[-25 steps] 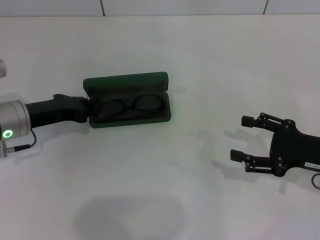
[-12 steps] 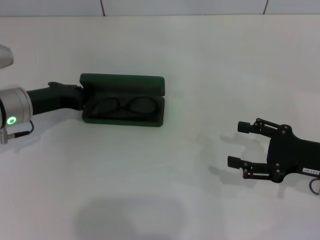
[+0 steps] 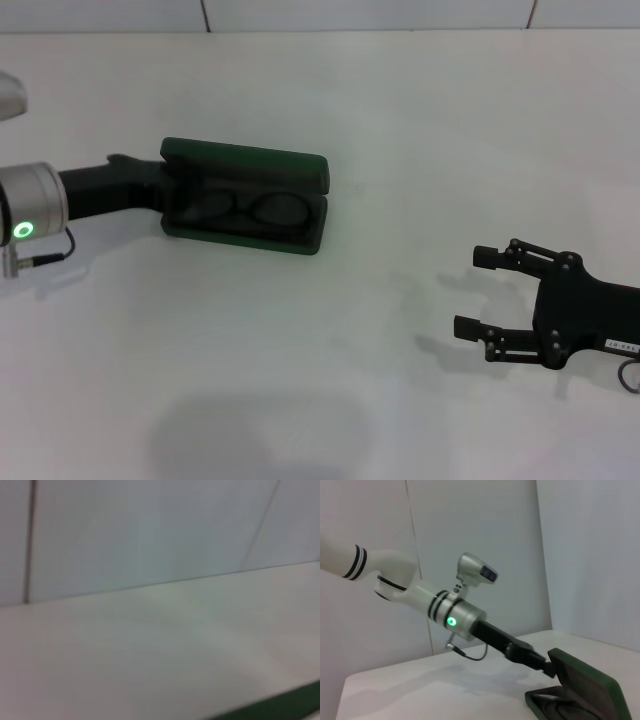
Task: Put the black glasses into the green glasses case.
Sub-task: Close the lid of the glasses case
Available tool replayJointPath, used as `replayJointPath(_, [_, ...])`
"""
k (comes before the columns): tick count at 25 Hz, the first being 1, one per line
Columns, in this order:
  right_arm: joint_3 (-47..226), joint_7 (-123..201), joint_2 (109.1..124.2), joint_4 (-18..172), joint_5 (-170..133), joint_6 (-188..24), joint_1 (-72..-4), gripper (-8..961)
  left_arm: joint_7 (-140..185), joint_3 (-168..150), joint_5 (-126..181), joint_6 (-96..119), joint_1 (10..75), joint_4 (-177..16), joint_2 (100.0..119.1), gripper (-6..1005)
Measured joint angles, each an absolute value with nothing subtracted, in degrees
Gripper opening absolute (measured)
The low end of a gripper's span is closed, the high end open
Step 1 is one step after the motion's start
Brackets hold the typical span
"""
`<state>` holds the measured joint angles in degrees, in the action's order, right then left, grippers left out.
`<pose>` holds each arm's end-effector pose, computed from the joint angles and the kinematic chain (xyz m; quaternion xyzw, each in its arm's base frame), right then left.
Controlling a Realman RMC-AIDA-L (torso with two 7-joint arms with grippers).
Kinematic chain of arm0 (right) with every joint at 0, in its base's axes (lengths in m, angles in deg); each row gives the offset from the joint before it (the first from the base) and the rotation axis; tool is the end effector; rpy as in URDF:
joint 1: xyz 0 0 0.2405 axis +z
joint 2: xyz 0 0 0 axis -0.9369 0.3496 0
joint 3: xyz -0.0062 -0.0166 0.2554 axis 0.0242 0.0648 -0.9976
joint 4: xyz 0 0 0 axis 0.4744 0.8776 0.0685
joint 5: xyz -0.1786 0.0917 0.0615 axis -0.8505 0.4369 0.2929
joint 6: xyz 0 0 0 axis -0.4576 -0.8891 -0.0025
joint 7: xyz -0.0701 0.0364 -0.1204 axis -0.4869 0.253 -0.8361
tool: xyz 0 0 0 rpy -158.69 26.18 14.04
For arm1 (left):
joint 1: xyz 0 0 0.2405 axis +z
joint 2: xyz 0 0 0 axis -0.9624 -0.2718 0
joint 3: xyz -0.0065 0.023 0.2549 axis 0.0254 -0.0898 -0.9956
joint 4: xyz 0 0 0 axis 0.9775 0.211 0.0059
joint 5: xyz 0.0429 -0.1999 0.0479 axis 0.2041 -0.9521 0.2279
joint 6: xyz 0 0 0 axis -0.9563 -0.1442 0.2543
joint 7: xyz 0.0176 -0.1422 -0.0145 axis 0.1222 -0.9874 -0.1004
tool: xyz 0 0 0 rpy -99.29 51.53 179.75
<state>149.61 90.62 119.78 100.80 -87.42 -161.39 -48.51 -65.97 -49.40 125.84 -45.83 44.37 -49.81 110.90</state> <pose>0.2767 0.2775 -0.0310 -0.9368 0.1058 0.3052 0.1345 -0.3095 0.3640 0.0029 -0.8812 -0.3558 -0.1733 0.2586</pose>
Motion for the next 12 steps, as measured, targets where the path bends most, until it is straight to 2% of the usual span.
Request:
replayJointPath(3, [149.4, 90.6, 119.68, 100.8, -87.3, -161.4, -48.6, 857, -70.4, -49.4, 125.9, -54.0, 45.5, -48.7, 109.66, 119])
replayJointPath(5, [149.2, 90.7, 119.63, 100.8, -87.2, -161.4, -48.6, 857, -73.2, -49.5, 125.9, -57.7, 46.8, -46.5, 109.81, 119])
replayJointPath(12, [149.1, 90.6, 119.56, 100.8, -87.0, -160.7, -48.7, 857, -80.1, -49.7, 122.4, -61.2, 50.8, -31.8, 114.77, 122])
